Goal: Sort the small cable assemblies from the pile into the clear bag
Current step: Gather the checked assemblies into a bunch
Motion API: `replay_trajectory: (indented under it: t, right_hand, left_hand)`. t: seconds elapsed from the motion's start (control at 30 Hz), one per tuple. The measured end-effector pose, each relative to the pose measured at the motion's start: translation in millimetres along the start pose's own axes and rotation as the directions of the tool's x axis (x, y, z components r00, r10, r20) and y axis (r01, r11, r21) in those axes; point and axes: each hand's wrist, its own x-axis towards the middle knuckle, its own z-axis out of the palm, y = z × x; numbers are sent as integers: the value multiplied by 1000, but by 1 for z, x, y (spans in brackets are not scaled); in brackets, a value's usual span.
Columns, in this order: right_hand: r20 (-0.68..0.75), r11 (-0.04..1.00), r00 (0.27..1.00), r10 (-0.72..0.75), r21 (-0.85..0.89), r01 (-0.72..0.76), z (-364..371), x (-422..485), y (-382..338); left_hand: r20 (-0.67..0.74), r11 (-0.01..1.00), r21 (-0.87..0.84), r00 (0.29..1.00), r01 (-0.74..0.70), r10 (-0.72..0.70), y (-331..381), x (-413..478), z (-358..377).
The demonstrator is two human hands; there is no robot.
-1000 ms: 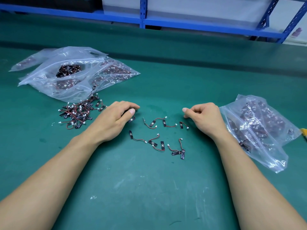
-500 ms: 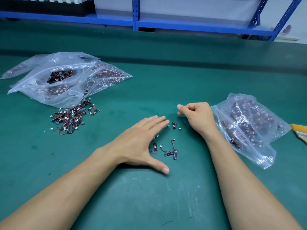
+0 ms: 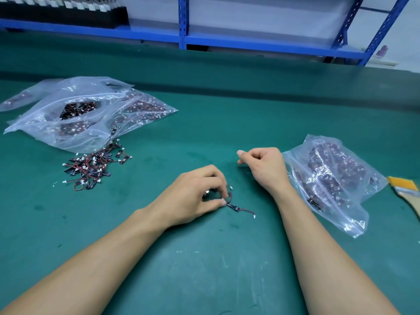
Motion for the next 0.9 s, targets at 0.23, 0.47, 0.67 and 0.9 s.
replay_trajectory:
  t: [0.23,0.47,0.67,0.9]
  right_hand:
    - [5,1000,1000,-10,15,10,-1,0,0]
    - [8,1000,1000,13,-8,-13,0,1,1]
    - [5,1000,1000,18,-4,-18,0,0,1]
    - [-5,1000,1000,-8,-3,8,0,1,1]
  left_hand:
    - [-74,996,48,995,77,-73,-9,-10,-21]
    - [-52,884,320,938,340,-342,24,-3,15]
    - [-126,851,356,922,385,-365,27,12,32]
    - [2,984,-55,986,168,-168,-4,-7,-13]
